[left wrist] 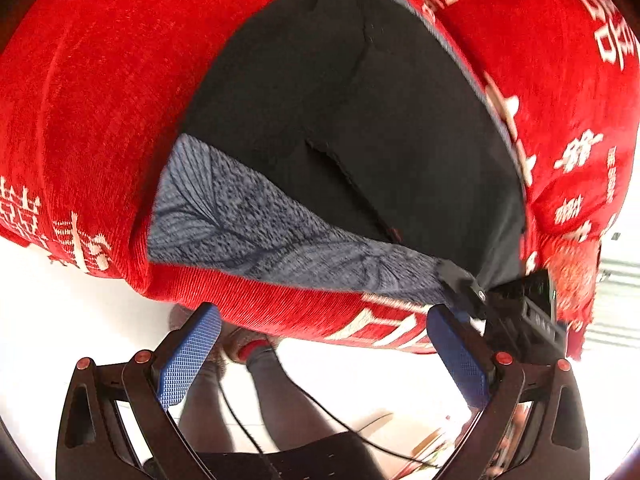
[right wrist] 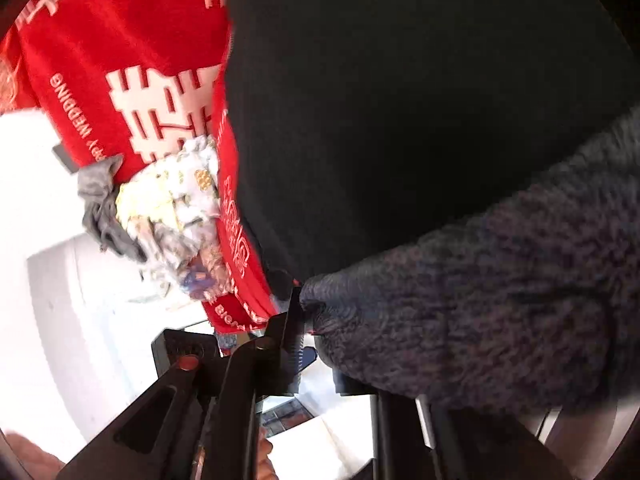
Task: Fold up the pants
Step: 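Grasp the grey waistband with both grippers and lift it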
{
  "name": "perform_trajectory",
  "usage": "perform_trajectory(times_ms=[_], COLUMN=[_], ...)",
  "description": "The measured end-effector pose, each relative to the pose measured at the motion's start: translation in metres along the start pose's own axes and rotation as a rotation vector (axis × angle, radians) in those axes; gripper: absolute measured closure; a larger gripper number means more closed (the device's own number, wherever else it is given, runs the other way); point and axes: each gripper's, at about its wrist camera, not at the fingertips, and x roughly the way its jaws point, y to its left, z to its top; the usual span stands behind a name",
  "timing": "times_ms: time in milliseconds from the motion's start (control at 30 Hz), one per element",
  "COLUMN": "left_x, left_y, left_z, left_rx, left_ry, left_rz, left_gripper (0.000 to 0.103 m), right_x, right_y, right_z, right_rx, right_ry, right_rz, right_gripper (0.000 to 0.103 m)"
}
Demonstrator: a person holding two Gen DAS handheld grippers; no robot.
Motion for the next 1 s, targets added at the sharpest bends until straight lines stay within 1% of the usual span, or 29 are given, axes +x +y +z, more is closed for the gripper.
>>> perform_trajectory(times_ms=[67,133,200,267,300,333,367,400,433,467,533,567,667,733,800,833,933,1000], left_x=[-0.005,-0.004,0.004,0.014,0.018,0.016,0.016,0.017,0.020,0.022,0.023,0.022,0.021,0.021,0.018,0.018,0.017,0.017], left_y=[0.002,0.003,0.004,0.007,0.006,0.004,0.001,-0.002,-0.003,-0.005,-0.011,-0.013,-0.016,-0.018,-0.016,-0.018,-0.025,-0.029], left_z=[0.002,0.004,0.005,0.009,0.013,0.017,0.020,0.026,0.030,0.034,0.037,0.037,0.037,0.038,0.037,0.037,0.038,0.039], left_rx=[-0.033,-0.045,-0.067,-0.113,-0.131,-0.133,-0.127,-0.118,-0.111,-0.102,-0.068,-0.047,-0.019,-0.008,0.004,0.013,0.048,0.058], left_ry=[-0.027,-0.042,-0.045,-0.043,-0.058,-0.080,-0.095,-0.095,-0.081,-0.064,-0.062,-0.060,-0.045,-0.036,-0.025,-0.020,-0.008,0.000], left_rz=[-0.058,-0.092,-0.105,-0.133,-0.140,-0.133,-0.116,-0.094,-0.097,-0.099,-0.068,-0.056,-0.046,-0.038,-0.027,-0.019,0.010,0.021], left_gripper=[0.000,0.000,0.000,0.000,0.000,0.007,0.024,0.033,0.054,0.066,0.067,0.067,0.067,0.067,0.067,0.067,0.067,0.067], right_x=[-0.008,-0.013,-0.015,-0.015,-0.016,-0.016,-0.014,-0.013,-0.014,-0.014,-0.020,-0.027,-0.053,-0.069,-0.082,-0.089,-0.107,-0.113], right_y=[0.009,0.015,0.015,0.014,0.015,0.016,0.017,0.016,0.015,0.013,0.005,-0.001,-0.027,-0.038,-0.045,-0.050,-0.063,-0.072], right_z=[-0.006,-0.012,-0.014,-0.013,-0.013,-0.013,-0.013,-0.013,-0.014,-0.013,-0.011,-0.009,-0.004,-0.005,-0.009,-0.012,-0.015,-0.016], right_rx=[-0.015,-0.013,0.023,0.038,0.032,0.021,0.006,-0.006,-0.021,-0.036,-0.060,-0.064,-0.009,0.014,0.033,0.057,0.159,0.209], right_ry=[-0.012,-0.005,-0.003,-0.001,0.003,0.010,0.022,0.032,0.037,0.034,0.012,-0.011,-0.077,-0.102,-0.128,-0.158,-0.265,-0.319], right_rz=[0.048,0.094,0.145,0.166,0.162,0.148,0.126,0.106,0.078,0.044,-0.025,-0.074,-0.121,-0.106,-0.116,-0.106,-0.016,0.047], right_gripper=[0.091,0.091,0.091,0.091,0.091,0.091,0.091,0.091,0.091,0.091,0.087,0.087,0.084,0.083,0.082,0.079,0.075,0.074])
